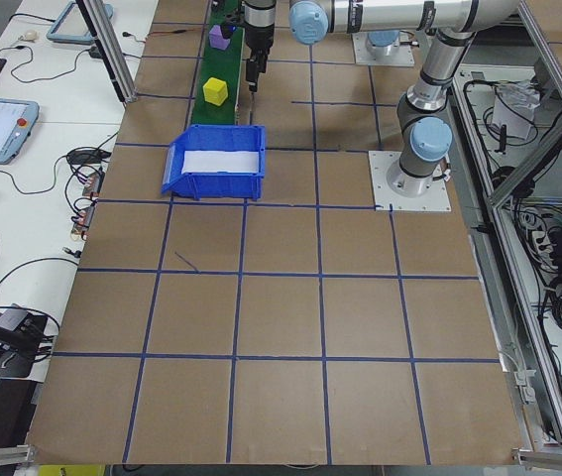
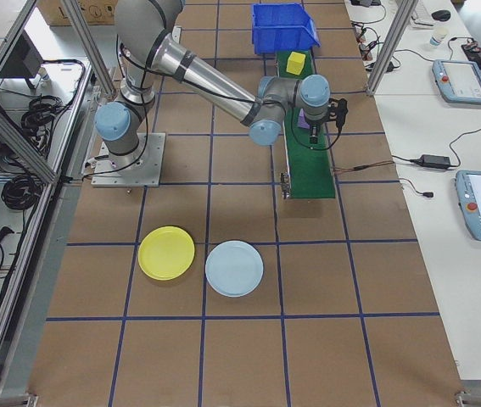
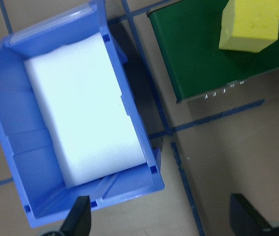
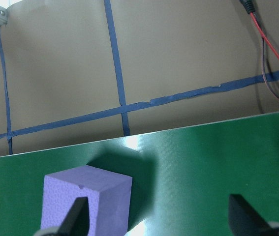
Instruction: Move block left to right into plate
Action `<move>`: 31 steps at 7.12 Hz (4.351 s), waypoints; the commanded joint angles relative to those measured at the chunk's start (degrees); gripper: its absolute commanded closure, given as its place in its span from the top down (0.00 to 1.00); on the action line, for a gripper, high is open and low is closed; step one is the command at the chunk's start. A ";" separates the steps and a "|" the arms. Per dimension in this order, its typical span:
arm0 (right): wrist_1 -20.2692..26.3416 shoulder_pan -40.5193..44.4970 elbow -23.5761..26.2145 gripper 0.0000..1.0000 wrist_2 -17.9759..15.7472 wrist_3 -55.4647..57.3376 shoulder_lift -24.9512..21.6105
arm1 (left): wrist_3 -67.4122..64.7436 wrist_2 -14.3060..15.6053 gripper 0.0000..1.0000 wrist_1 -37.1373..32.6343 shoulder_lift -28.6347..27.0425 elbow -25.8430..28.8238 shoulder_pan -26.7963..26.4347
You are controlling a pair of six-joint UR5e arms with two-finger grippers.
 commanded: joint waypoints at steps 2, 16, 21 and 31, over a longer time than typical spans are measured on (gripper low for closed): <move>-0.85 0.00 -0.20 1.00 -0.09 -0.03 1.28 | -6.27 -0.02 1.00 -2.75 -0.84 4.85 0.65; -3.76 -2.00 -1.17 0.37 -23.46 -10.99 0.41 | -0.72 0.07 1.00 -2.14 -1.37 2.85 3.20; 10.69 -25.87 1.81 0.36 -26.44 -20.68 -7.24 | -1.86 -0.54 1.00 -1.78 -1.72 1.62 3.20; 2.82 -38.16 4.73 1.00 -19.32 -37.83 -4.96 | -6.08 -0.72 1.00 -1.87 -1.55 0.47 2.49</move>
